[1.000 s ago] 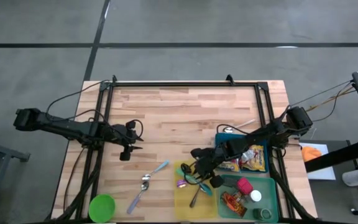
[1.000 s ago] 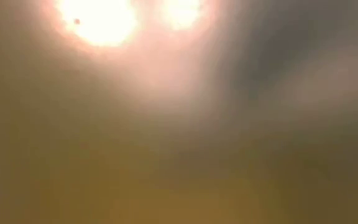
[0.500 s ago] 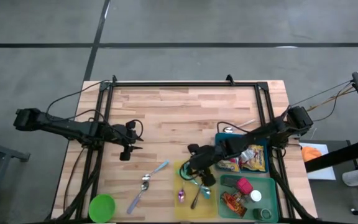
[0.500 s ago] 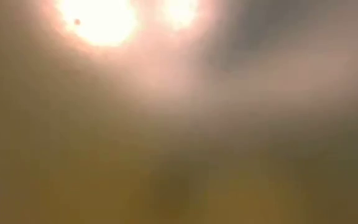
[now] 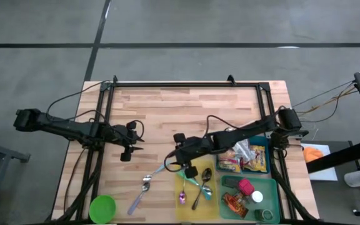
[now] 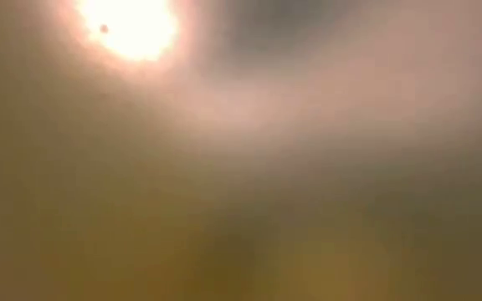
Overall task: Pick & Place Food Item
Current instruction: Put the light blue spoon into the yellow bin
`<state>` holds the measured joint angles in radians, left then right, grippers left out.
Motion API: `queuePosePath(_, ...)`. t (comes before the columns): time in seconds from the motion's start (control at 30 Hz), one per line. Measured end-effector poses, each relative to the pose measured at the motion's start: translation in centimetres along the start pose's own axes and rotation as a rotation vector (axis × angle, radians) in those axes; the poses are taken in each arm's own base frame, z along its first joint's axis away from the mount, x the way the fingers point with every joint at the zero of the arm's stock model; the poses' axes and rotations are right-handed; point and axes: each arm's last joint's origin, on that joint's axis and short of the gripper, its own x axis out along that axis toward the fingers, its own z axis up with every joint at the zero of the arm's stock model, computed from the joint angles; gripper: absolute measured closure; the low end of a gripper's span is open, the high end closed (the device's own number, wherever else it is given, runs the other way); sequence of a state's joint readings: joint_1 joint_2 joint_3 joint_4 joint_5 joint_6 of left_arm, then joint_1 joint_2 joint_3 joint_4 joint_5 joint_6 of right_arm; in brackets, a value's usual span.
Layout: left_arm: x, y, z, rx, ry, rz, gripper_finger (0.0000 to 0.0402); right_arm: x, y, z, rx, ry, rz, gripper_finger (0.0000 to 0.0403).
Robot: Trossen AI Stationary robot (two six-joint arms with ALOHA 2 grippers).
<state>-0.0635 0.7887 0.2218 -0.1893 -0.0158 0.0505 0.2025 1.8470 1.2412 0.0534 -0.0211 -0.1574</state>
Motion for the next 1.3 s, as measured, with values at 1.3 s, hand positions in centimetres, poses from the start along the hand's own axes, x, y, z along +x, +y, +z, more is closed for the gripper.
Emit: queuePosePath(1.3, 0.2, 0.0, -0.2, 0.001, 0.020, -0.001, 0.0228, -22.6, -1.8, -13.2, 0.162, -0.702, -0.621, 0.0282)
